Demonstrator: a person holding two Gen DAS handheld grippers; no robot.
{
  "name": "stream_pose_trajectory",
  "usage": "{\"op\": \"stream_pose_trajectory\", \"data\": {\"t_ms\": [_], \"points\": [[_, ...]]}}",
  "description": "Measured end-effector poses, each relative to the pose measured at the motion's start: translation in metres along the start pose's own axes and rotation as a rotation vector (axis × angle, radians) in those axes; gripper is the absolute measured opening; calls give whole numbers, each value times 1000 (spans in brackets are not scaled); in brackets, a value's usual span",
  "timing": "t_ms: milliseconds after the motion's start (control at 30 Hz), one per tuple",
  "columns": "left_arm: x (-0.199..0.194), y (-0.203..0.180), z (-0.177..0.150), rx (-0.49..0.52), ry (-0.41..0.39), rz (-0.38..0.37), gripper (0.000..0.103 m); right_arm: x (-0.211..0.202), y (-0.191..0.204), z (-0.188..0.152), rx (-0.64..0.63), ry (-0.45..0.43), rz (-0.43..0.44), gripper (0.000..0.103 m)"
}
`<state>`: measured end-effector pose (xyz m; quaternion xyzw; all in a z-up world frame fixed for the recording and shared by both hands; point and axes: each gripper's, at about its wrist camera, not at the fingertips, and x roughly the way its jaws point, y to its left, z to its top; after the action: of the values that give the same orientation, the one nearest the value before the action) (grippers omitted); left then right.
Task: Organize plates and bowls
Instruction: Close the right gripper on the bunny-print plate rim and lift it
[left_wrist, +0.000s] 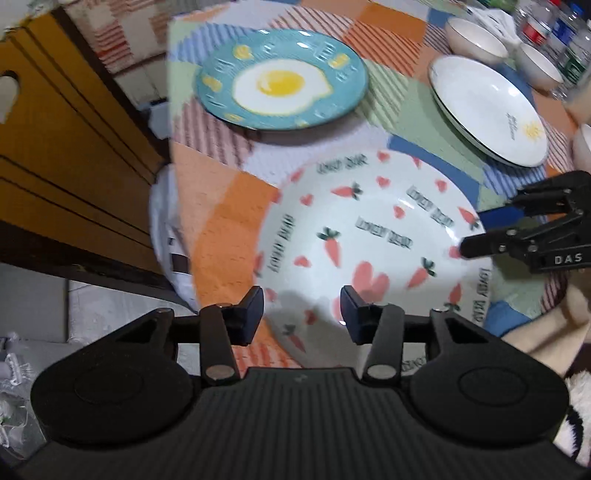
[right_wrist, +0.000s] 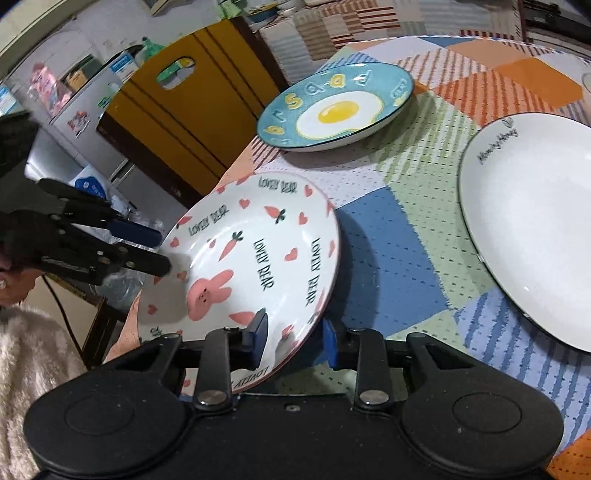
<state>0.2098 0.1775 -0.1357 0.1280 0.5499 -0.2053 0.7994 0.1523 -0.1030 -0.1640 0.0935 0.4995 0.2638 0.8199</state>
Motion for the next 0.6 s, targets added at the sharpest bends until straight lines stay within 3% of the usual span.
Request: {"op": "stream_pose_trajectory", "data": {"t_ms": [100, 233, 300, 400, 467, 600], "points": [[6, 2, 1, 32, 13, 24, 52, -4, -5, 3, 17, -2, -5, 38], [30, 7, 0, 8, 105, -8, 52, -7, -11, 3, 49, 6, 21, 38], [37, 10, -5, -4, 136, -32, 47, -6, -10, 2, 43, 16, 27, 38], [39, 17, -13, -97, 152, -96, 29, -3, -8, -1, 26, 33, 30, 38], [41, 23, -15, -157, 155, -122, 27, 1, -7, -2, 33, 44, 37, 38], [46, 34, -19, -291, 144, -151, 26, 4, -1, -1, -13, 62, 30, 27]]}}
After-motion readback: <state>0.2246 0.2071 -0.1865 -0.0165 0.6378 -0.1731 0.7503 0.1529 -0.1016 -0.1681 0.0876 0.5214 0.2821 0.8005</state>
